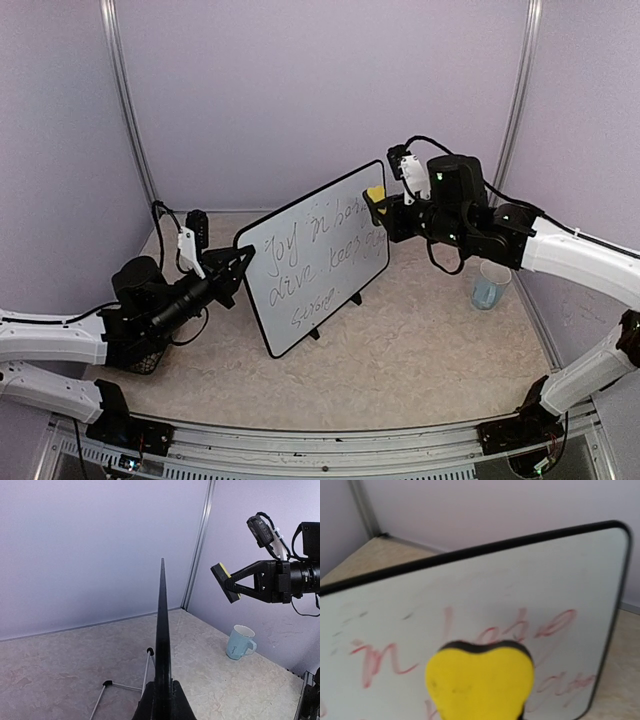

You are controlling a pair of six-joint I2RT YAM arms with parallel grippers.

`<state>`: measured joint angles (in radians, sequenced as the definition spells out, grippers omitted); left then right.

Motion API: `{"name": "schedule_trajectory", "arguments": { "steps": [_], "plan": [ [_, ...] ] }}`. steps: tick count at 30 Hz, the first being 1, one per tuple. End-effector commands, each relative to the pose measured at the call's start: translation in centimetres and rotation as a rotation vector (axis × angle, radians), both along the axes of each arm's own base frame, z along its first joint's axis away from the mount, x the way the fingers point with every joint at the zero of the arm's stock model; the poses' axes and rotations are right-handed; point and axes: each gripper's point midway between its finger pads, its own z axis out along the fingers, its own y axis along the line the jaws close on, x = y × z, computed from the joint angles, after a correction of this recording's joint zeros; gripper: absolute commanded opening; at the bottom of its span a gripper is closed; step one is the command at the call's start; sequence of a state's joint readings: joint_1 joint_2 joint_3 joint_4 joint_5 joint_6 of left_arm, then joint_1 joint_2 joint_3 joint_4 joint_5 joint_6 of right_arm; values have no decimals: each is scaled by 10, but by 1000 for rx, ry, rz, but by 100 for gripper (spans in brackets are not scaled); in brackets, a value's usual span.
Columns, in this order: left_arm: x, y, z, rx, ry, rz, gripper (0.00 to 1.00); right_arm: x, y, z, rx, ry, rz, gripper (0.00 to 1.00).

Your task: Erase the whiteboard

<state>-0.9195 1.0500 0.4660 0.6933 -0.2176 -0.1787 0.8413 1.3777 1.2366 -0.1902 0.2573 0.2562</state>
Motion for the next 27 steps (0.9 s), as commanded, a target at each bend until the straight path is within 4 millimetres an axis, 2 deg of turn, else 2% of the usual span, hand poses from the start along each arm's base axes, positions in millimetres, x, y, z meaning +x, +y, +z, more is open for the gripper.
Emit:
{"name": "schedule_trajectory", "arguments": {
  "steps": [1,9,13,18,22,27],
  "plan": [
    [-5,-2,8,15,-66,74,0,-1,-14,3,20,11,-33,0],
    [-29,-32,3,62,-96,132,0,0,-23,-32,-36,84,-90,0],
    [-36,-44,-3,76,-95,177,0,1,-28,-42,-54,111,-116,0],
    [-37,-58,-11,99,-91,239,0,4,-31,-43,-67,130,-140,0],
    [-33,-62,-11,92,-73,254,0,-2,-11,-35,-39,115,-23,0],
    [-35,-70,-11,82,-59,236,0,-2,-10,-35,-29,118,-21,0]
  ]
}}
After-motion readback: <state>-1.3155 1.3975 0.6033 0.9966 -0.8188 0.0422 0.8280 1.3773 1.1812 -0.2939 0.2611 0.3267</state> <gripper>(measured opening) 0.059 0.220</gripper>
